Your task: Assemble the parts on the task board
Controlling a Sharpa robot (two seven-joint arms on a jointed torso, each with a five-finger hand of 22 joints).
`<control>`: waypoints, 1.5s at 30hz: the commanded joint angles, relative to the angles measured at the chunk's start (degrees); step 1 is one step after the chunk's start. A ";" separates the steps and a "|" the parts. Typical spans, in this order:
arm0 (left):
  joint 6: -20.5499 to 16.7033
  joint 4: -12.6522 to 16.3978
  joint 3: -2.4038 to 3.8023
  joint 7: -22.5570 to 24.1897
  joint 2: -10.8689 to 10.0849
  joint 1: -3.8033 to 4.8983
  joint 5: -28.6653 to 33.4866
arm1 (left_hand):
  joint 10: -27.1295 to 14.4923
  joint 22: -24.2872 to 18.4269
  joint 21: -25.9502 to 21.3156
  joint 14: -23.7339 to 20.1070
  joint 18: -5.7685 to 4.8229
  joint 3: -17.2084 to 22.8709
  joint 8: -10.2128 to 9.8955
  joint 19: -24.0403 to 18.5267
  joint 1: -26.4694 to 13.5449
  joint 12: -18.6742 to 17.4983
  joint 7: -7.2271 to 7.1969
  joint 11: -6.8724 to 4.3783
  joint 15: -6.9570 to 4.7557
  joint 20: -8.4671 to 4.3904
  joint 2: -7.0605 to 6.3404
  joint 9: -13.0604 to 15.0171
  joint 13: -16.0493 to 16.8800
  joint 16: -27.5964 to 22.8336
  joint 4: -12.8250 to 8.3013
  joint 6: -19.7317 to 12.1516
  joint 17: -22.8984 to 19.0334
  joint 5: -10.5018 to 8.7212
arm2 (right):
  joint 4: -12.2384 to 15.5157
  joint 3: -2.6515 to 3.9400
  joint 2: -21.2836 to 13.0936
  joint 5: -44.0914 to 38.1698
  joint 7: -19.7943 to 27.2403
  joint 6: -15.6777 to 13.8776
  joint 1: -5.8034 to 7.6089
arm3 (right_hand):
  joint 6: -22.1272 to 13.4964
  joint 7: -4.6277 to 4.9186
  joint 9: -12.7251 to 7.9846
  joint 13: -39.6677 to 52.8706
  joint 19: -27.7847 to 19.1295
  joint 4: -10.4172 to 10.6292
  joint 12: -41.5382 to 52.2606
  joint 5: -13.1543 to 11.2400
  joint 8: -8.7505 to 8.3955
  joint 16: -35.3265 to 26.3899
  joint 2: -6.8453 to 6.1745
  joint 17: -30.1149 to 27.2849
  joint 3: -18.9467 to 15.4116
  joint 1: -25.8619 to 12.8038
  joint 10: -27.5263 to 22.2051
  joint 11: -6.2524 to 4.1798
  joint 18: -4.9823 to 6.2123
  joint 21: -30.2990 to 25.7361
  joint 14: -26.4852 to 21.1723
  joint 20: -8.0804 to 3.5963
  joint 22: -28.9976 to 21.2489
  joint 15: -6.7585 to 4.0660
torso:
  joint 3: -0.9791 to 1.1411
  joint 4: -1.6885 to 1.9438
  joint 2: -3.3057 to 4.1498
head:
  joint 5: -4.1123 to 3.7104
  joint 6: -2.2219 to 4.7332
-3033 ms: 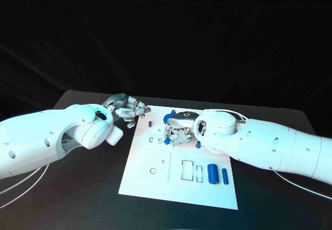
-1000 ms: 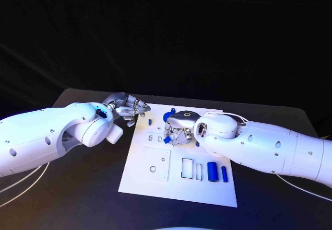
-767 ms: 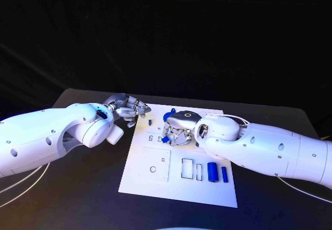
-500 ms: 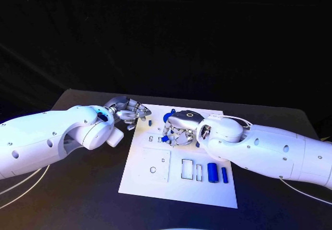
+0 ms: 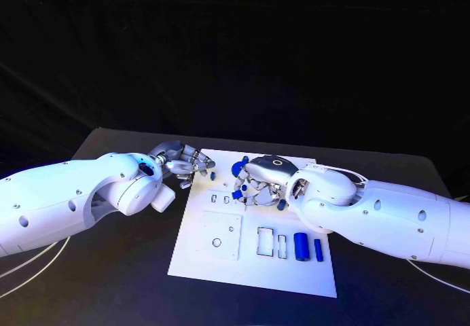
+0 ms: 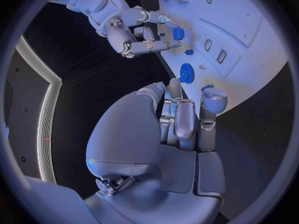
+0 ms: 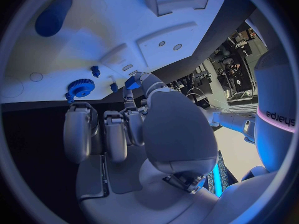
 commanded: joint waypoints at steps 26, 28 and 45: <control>7.16 0.62 -0.36 -10.20 3.41 -1.18 -13.07 | 4.32 18.40 12.13 2.49 -2.77 -5.65 6.45 9.75 -6.63 5.52 -2.90 -2.09 -1.84 -1.87 -3.60 1.36 1.01 3.75 0.09 3.39 3.59 -0.09 | 1.05 0.28 -0.63 2.78 -4.03 -3.60 0.18 | 0.62 -0.01 0.17 6.20 0.66 0.37 0.21 0.51 0.30 -0.16 -0.07 13.61 0.44 -1.11 0.65 -0.17 -0.77 0.52 5.71 -0.03 8.75 -0.30 | -0.01 -0.03 0.15 | -0.13 0.04; 7.19 0.64 -0.36 -10.26 3.54 -1.20 -13.13 | 4.33 18.51 12.20 2.51 -2.79 -5.66 6.48 9.80 -6.67 5.55 -2.91 -2.10 -1.84 -1.88 -3.59 1.36 1.01 3.78 0.08 3.39 3.62 -0.08 | 1.10 0.28 -0.63 2.72 -4.11 -3.64 0.18 | 0.62 -0.01 0.17 6.20 0.66 0.37 0.21 0.51 0.30 -0.16 -0.07 13.61 0.44 -1.11 0.65 -0.17 -0.77 0.52 5.71 -0.03 8.75 -0.30 | 0.02 0.02 0.15 | -0.18 0.04; 6.77 0.46 -0.35 -10.26 4.42 -1.23 -13.06 | 4.70 20.48 13.49 5.24 -3.10 -6.55 7.66 10.38 -8.87 6.43 -3.26 -2.42 -2.19 -2.17 -2.97 1.04 1.00 11.08 0.16 3.40 10.24 -0.07 | 1.48 0.28 -0.43 2.33 -4.25 -3.63 0.18 | 0.69 -0.05 0.21 6.39 0.72 0.42 0.39 0.59 0.33 -0.17 -0.07 13.61 0.53 -1.18 0.82 -0.20 -0.80 0.63 5.71 -0.05 8.82 -0.32 | 0.02 0.01 0.11 | -0.36 -0.06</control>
